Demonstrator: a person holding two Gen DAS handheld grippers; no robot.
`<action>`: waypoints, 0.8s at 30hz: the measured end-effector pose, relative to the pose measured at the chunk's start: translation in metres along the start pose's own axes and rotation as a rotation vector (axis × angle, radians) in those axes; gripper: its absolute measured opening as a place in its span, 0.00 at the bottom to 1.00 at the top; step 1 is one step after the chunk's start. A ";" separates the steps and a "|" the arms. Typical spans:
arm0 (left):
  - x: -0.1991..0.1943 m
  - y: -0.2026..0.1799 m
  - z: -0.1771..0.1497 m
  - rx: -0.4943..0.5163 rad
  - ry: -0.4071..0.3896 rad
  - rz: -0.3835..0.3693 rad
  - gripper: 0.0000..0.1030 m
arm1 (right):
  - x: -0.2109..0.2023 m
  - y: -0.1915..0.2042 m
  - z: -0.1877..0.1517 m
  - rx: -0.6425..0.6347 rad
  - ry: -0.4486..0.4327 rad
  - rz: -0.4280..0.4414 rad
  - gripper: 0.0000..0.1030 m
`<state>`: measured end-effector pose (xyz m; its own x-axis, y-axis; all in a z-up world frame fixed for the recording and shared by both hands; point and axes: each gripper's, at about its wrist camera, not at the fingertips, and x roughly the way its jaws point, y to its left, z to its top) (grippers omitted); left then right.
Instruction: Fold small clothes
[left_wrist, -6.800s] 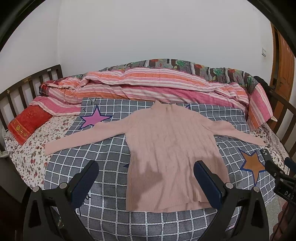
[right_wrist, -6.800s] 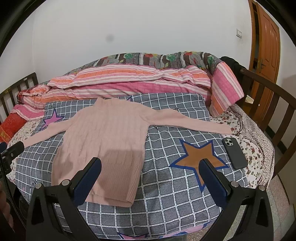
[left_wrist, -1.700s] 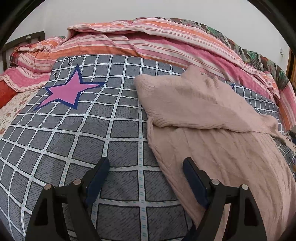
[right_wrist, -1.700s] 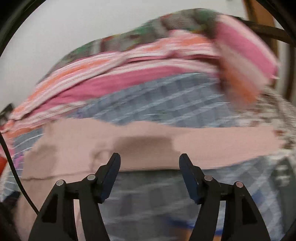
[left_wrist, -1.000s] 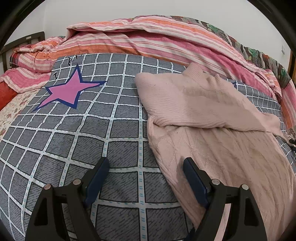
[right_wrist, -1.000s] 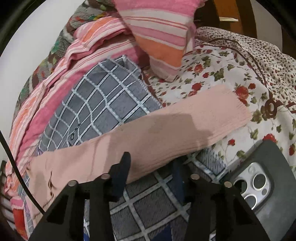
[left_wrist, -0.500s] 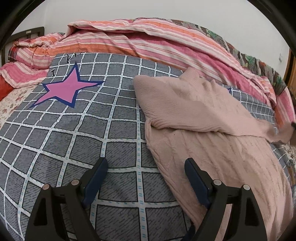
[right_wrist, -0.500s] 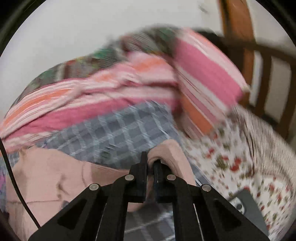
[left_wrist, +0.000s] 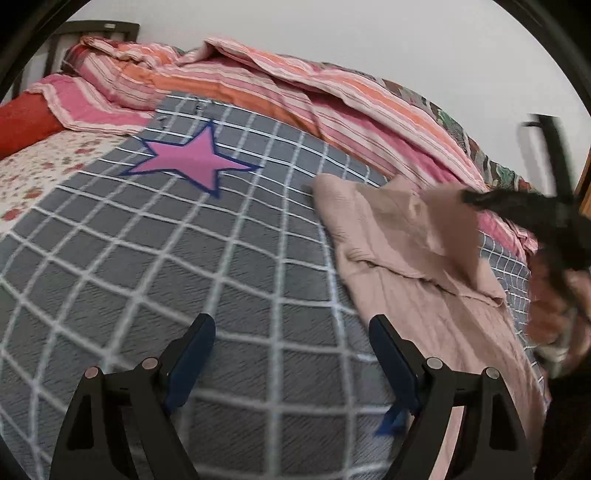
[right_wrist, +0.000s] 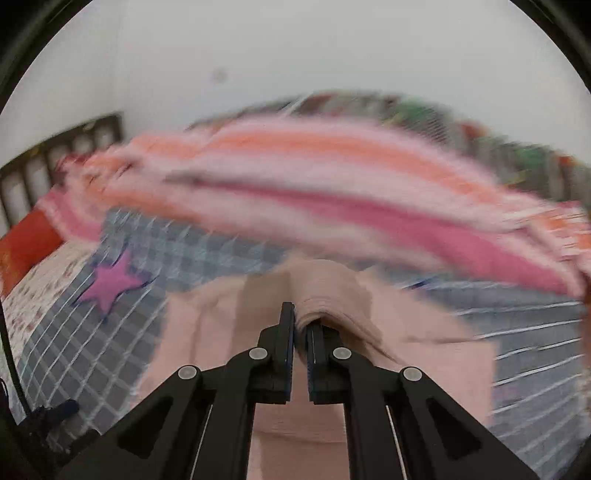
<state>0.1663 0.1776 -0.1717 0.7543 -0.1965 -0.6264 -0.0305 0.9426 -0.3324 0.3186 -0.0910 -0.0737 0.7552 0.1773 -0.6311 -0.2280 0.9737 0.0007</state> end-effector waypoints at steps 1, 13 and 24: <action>-0.004 0.003 -0.001 0.011 -0.007 0.011 0.82 | 0.013 0.012 -0.007 -0.001 0.032 0.017 0.07; 0.015 -0.020 0.022 0.064 0.065 0.001 0.82 | -0.028 -0.028 -0.061 0.015 0.039 0.063 0.65; 0.088 -0.157 0.066 0.311 0.094 -0.031 0.82 | -0.029 -0.181 -0.104 0.235 0.073 -0.163 0.65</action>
<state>0.2812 0.0303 -0.1282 0.6874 -0.2364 -0.6867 0.2038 0.9703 -0.1300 0.2744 -0.2874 -0.1365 0.7223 0.0131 -0.6915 0.0479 0.9965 0.0689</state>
